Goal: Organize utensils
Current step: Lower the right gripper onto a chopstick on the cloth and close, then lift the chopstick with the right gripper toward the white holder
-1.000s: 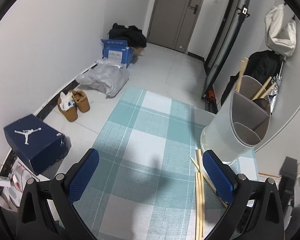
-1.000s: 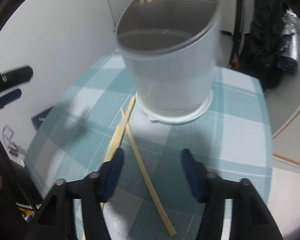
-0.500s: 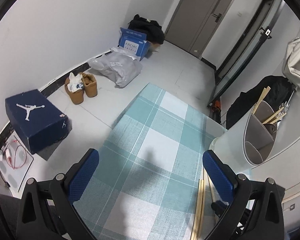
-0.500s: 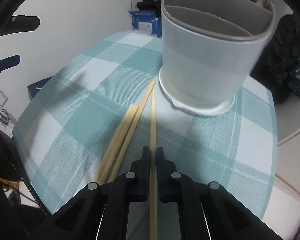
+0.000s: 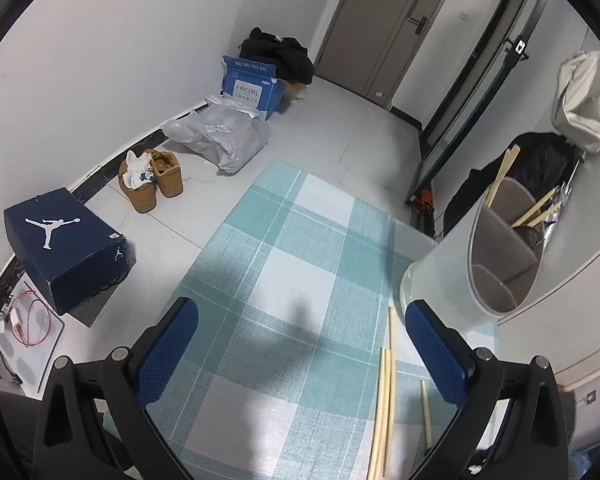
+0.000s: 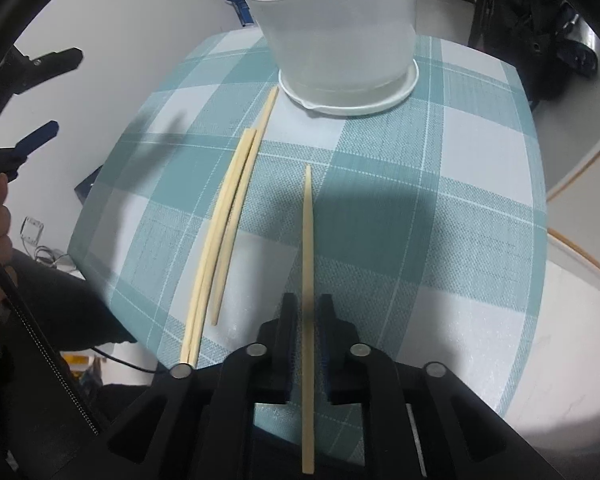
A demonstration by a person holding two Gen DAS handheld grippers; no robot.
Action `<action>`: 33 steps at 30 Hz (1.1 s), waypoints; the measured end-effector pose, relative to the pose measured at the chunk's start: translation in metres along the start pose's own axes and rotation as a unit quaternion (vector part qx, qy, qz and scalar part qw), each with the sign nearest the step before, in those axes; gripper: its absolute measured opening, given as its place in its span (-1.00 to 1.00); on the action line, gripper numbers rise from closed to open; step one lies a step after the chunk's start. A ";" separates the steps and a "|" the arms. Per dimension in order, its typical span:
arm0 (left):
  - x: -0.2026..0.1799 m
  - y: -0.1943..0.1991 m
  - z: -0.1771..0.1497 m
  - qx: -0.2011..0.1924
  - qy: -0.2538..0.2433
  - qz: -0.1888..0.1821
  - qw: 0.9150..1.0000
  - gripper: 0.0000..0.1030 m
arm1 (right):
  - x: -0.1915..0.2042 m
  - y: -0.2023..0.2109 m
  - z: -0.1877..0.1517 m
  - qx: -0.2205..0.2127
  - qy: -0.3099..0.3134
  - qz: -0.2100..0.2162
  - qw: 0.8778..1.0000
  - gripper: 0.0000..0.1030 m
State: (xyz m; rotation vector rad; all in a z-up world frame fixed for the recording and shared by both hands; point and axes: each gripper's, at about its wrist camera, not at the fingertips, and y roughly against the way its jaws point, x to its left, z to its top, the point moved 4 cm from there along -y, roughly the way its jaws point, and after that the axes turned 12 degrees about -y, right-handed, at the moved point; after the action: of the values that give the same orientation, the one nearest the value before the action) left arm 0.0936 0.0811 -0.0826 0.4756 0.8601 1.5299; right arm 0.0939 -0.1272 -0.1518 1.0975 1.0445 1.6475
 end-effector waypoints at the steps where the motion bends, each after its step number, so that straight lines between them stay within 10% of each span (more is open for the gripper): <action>1: 0.000 0.000 -0.001 0.002 -0.002 0.000 1.000 0.97 | 0.001 0.001 0.002 -0.002 0.003 0.001 1.000 -0.48; 11: -0.004 -0.006 -0.011 0.007 -0.037 0.019 0.999 0.97 | 0.027 -0.014 0.053 -0.046 0.079 -0.027 0.995 -0.46; 20: -0.029 -0.026 -0.027 0.047 -0.108 -0.001 0.993 0.97 | 0.033 -0.028 0.050 -0.056 0.122 -0.036 0.990 -0.93; 27: -0.057 -0.048 -0.056 0.119 -0.177 -0.012 0.977 0.97 | 0.001 -0.004 0.074 -0.082 0.010 0.063 0.995 -0.94; 33: -0.062 -0.059 -0.068 0.159 -0.195 -0.004 0.968 0.97 | -0.031 0.034 0.094 -0.146 -0.068 0.159 0.974 -0.94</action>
State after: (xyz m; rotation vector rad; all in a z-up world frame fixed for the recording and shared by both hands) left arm 0.0928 0.0022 -0.1589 0.9707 0.7937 1.2337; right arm 0.1830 -0.1494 -0.1020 1.2018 0.5345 1.8746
